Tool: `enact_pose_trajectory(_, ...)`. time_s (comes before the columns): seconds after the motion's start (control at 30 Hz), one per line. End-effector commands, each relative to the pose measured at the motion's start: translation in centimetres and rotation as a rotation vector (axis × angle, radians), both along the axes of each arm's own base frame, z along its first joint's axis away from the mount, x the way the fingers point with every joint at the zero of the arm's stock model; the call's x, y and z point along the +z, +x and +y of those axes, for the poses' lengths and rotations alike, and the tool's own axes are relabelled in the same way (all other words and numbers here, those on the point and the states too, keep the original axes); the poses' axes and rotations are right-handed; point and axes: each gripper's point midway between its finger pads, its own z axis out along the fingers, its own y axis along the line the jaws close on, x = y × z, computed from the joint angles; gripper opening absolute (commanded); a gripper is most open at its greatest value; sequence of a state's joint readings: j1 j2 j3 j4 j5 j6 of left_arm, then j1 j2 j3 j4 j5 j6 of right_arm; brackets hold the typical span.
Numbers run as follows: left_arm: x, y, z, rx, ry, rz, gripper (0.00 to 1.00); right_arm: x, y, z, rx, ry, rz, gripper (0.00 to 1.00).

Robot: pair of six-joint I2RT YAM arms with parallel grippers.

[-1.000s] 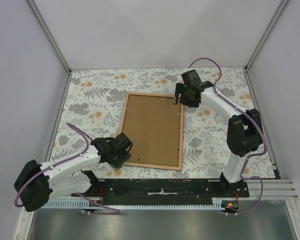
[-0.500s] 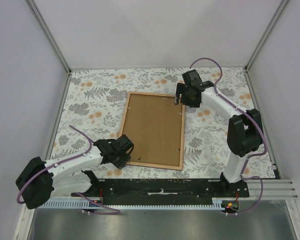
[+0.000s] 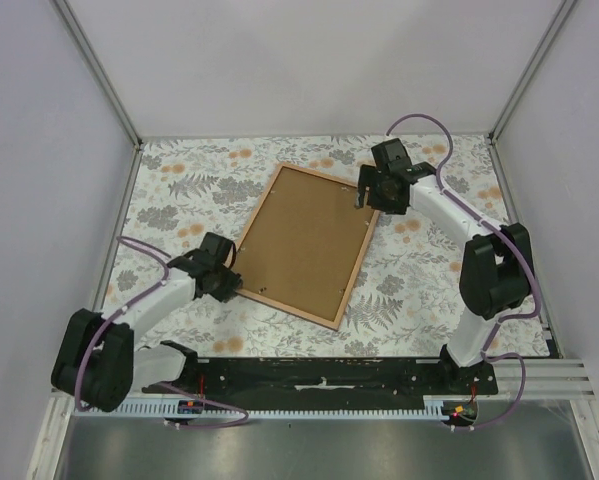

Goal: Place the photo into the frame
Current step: Rotate the photo frame at the center of the board, then press the fastener onto the backboard.

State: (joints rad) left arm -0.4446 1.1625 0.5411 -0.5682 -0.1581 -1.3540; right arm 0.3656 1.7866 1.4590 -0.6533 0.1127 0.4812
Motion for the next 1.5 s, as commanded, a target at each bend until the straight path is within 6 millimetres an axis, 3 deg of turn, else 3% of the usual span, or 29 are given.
enact_pose_trajectory(0.0, 0.4, 5.0, 1.9, -0.285, 0.136, -0.052, 0.02, 1.4, -0.1, -1.0, -0.009, -0.017, -0.039, 0.83)
enact_pose_trajectory(0.13, 0.6, 8.9, 2.0, -0.501, 0.225, -0.084, 0.02, 0.7, -0.5, -1.6, -0.01, -0.034, -0.029, 0.83)
enact_pose_trajectory(0.23, 1.1, 10.5, 1.4, -0.596, 0.231, -0.139, 0.02, 0.2, -0.6, -1.9, -0.012, -0.036, -0.022, 0.83)
enact_pose_trajectory(0.43, 0.6, 11.4, 0.2, -0.752, 0.177, -0.133, 0.02, -0.4, -0.8, -2.4, -0.009, -0.047, -0.011, 0.83)
enact_pose_trajectory(0.57, 1.4, 12.2, 0.2, -0.868, 0.179, -0.139, 0.02, -0.7, -0.9, -2.6, -0.01, -0.058, -0.009, 0.83)
enact_pose_trajectory(0.8, 1.9, 14.2, 2.0, -0.854, 0.229, -0.133, 0.02, -2.2, -1.6, -3.5, -0.011, -0.097, 0.021, 0.84)
enact_pose_trajectory(1.07, 3.2, 18.0, 2.6, -0.837, 0.23, -0.21, 0.02, -4.6, -4.2, -6.1, -0.04, -0.152, 0.065, 0.86)
enact_pose_trajectory(1.23, 3.2, 20.1, 2.0, -0.887, 0.242, -0.259, 0.02, -6.0, -5.9, -6.3, -0.029, -0.137, 0.078, 0.87)
enact_pose_trajectory(1.47, 3.7, 22.0, 2.9, -0.887, 0.333, -0.307, 0.02, -6.8, -6.1, -6.4, -0.024, -0.144, 0.089, 0.87)
